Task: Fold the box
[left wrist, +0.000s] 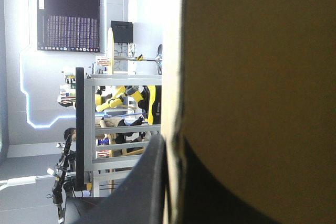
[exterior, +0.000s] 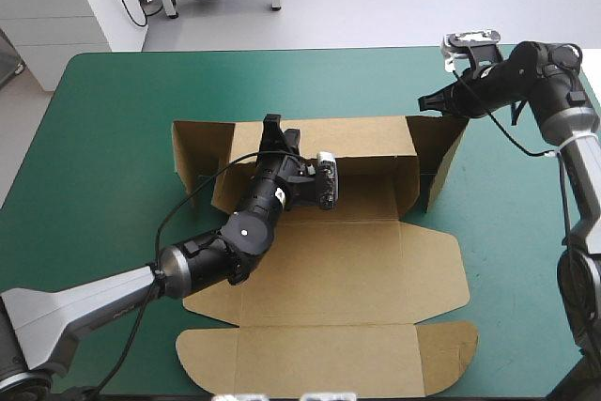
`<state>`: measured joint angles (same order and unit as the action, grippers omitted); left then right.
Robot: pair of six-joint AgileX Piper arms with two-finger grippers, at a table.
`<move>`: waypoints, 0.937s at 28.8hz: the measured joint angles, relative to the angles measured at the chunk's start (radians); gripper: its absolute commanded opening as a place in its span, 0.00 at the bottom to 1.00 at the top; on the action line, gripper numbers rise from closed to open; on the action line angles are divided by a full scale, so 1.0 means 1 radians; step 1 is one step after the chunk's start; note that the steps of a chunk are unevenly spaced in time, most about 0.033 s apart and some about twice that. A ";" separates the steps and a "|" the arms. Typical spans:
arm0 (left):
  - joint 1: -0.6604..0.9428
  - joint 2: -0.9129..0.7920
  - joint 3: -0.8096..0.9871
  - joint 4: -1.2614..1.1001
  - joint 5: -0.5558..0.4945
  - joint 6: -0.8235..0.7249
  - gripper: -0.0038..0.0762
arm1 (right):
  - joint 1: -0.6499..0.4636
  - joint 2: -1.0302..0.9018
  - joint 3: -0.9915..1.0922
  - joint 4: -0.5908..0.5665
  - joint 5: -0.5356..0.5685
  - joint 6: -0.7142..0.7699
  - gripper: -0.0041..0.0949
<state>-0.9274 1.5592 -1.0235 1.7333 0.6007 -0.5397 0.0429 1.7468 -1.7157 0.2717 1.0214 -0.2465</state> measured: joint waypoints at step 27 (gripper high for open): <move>-0.004 -0.002 0.000 0.004 0.029 -0.101 0.04 | 0.000 -0.235 0.343 0.093 -0.030 -0.117 0.04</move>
<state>-0.9313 1.5574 -1.0236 1.7372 0.6299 -0.6405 0.0429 1.5117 -1.3725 0.3646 0.9910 -0.3635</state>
